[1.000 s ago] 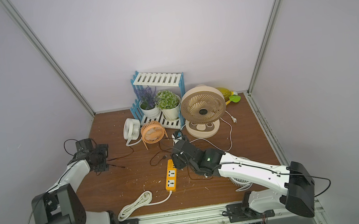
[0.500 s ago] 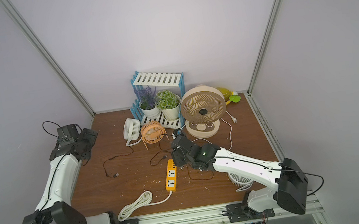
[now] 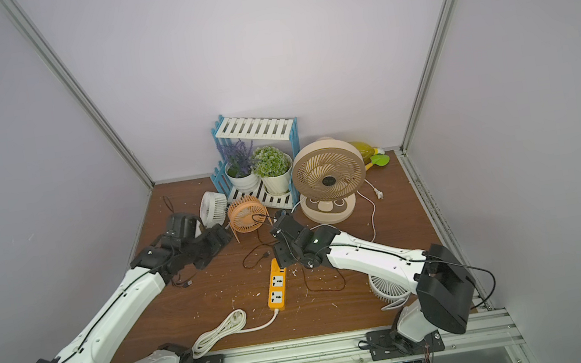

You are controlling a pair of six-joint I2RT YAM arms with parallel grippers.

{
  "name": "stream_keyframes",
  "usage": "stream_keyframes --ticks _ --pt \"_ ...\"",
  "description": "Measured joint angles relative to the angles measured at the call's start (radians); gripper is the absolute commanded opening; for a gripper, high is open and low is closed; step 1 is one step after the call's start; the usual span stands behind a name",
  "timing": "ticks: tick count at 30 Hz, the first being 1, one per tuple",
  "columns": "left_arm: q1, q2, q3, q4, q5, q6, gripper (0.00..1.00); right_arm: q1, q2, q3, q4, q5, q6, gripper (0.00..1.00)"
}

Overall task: Unplug the desk fan from the power strip
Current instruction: Remove the plug from the socket.

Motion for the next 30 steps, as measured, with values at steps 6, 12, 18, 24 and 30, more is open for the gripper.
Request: stream_keyframes --ticks 6,12,18,24,30 --pt "-0.117 0.097 -0.092 0.0 0.169 0.039 0.85 -0.09 0.051 0.009 -0.009 -0.1 -0.123 0.61" --pt "-0.163 0.194 -0.095 0.043 0.274 0.073 0.82 -0.163 0.053 -0.009 0.007 -0.19 -0.256 0.62" --pt "-0.166 0.25 -0.117 0.131 0.323 0.06 0.8 -0.164 0.1 -0.027 0.064 -0.276 -0.335 0.62" --pt "-0.166 0.3 -0.126 0.197 0.341 0.037 0.78 -0.164 0.18 -0.011 0.075 -0.334 -0.391 0.6" --pt "-0.166 0.319 -0.14 0.221 0.349 0.02 0.78 -0.166 0.196 -0.007 0.081 -0.352 -0.433 0.61"
